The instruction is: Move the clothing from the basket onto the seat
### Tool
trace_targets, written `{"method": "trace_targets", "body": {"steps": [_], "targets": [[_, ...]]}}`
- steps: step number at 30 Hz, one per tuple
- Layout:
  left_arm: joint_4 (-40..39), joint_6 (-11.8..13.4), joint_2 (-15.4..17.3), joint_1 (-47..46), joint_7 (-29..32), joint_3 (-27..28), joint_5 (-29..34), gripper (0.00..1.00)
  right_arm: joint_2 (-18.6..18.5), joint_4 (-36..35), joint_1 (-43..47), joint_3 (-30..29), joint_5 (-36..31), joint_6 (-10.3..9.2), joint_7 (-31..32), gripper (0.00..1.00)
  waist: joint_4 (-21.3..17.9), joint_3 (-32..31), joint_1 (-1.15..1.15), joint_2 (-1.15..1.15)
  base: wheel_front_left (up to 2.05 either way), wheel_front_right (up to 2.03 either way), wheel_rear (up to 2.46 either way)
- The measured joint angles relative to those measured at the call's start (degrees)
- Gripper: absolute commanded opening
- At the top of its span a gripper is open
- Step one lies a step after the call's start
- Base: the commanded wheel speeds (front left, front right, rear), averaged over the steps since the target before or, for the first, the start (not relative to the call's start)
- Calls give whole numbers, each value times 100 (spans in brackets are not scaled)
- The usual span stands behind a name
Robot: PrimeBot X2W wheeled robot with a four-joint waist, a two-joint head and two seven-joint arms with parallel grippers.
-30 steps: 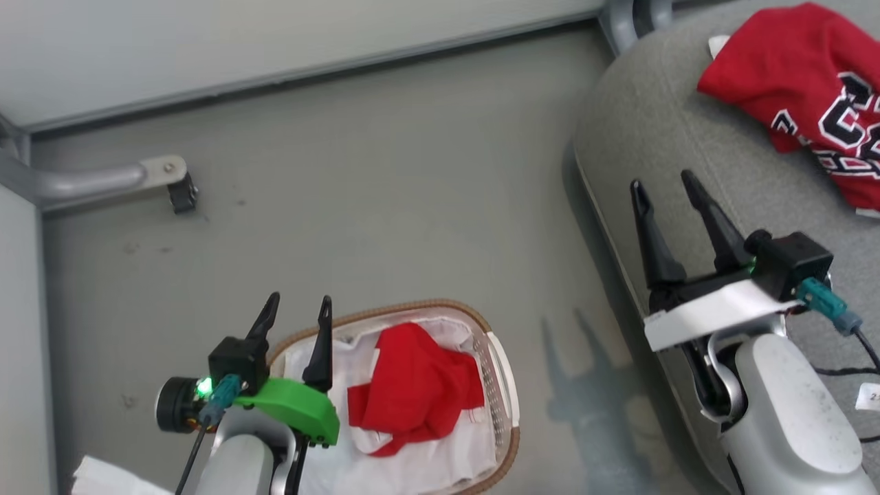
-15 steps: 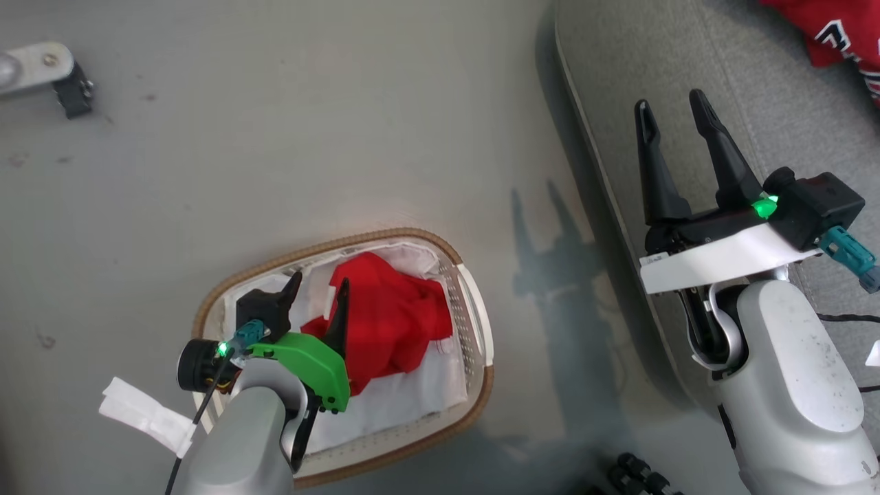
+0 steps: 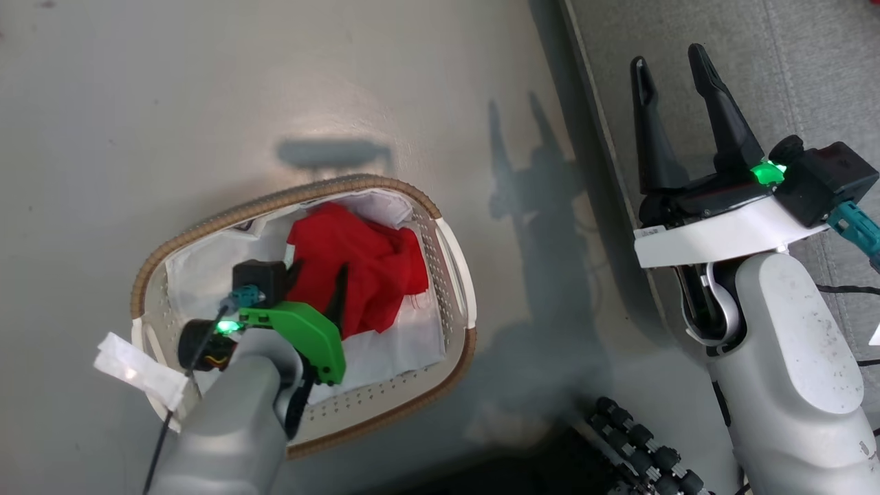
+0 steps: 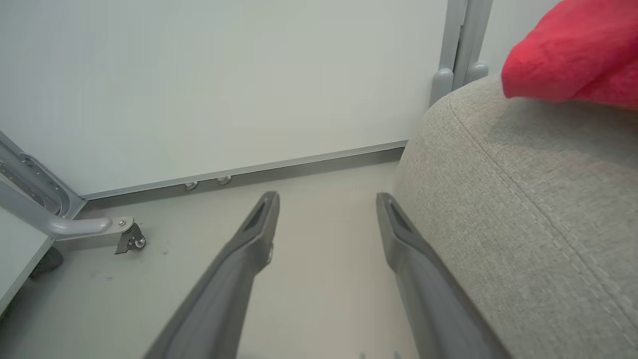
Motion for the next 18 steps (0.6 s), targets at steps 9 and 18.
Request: {"method": "trace_targets", "body": {"steps": [9, 18], "targets": [[350, 0, 198, -461, -2, -235, -289, 100, 15, -45, -81, 102, -32, 0, 0, 100, -6, 359, 0, 0, 0, 0, 0], [183, 0, 200, -511, 87, -872, -813, 100, 23, -94, -104, 158, -33, 0, -1, 100, -4, 495, 0, 0, 0, 0, 0]]}}
